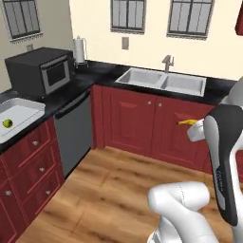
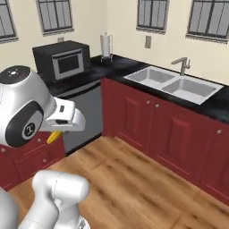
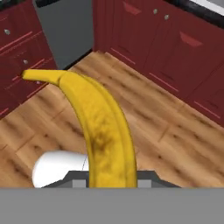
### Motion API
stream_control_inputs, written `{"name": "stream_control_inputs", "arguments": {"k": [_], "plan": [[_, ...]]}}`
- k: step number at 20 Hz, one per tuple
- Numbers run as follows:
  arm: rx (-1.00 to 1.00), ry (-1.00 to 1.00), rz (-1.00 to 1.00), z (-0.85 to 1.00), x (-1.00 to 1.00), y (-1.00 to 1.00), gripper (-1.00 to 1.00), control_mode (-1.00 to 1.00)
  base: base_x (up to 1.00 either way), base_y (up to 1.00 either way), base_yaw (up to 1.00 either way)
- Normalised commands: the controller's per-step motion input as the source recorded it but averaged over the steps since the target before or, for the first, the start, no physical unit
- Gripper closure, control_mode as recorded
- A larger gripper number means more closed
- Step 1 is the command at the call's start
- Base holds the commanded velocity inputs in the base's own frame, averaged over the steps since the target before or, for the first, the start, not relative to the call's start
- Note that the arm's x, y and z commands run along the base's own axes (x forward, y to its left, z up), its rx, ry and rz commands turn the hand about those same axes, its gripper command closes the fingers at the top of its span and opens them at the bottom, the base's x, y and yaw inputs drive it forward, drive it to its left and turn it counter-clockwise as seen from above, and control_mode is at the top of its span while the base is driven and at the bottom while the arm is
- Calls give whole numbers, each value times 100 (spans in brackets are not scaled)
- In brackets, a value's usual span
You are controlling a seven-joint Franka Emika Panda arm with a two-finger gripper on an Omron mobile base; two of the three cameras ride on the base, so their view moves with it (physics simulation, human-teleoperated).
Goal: Pick the pear and banana from the fridge and place them inside the tupperware on the counter.
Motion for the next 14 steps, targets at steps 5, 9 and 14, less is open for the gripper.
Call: {"name": "stream_control_inputs", "arguments": {"k": [5, 9, 14], "plan": [[0, 0, 0, 0, 0, 0, 100, 100, 100, -5, 63], [0, 0, 0, 0, 0, 0, 100, 100, 100, -4, 70], [0, 0, 0, 0, 0, 0, 100, 100, 100, -7, 69]]}}
